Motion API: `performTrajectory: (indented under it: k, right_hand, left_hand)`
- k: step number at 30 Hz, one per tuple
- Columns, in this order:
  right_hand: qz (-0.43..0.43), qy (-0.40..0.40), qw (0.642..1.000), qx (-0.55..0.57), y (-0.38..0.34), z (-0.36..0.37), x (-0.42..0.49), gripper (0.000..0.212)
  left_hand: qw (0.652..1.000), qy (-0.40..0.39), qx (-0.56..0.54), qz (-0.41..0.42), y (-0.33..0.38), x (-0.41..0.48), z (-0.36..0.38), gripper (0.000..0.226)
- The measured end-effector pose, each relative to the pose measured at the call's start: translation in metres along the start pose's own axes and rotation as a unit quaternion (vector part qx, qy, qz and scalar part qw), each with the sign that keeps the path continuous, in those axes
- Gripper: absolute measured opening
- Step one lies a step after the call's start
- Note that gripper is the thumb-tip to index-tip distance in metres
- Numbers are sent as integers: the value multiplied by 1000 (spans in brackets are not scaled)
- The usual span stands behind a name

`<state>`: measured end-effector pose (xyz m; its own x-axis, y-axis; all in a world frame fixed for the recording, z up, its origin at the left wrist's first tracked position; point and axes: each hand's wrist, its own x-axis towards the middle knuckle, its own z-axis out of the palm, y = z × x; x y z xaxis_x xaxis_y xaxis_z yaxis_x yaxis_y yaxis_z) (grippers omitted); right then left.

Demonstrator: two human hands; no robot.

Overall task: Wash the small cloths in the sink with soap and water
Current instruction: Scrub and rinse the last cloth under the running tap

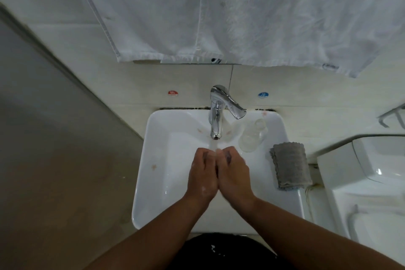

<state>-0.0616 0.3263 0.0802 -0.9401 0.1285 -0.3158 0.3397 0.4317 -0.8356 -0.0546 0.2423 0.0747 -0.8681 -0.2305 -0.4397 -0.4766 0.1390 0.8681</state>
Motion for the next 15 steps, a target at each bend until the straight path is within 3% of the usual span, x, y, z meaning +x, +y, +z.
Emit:
performTrajectory:
  k: [3, 6, 8, 11, 15]
  right_hand:
    - [-62, -36, 997, -25, 1, 1, -12, 22]
    - [14, -8, 1000, 3, 3, -2, 8, 26]
    - [47, 10, 999, 21, 2, -2, 13, 30]
    - [4, -2, 1000, 5, -6, -1, -4, 28]
    - [-66, -9, 998, 15, -12, -8, -7, 23]
  left_hand:
    - [999, 14, 8, -29, -7, 1, -5, 22]
    - [999, -29, -7, -26, -7, -13, -1, 28]
    - [1000, -19, 16, -7, -7, -16, 3, 27]
    - [999, 46, 20, -22, 2, -6, 1, 25]
    - [999, 28, -31, -24, 10, -7, 0, 27]
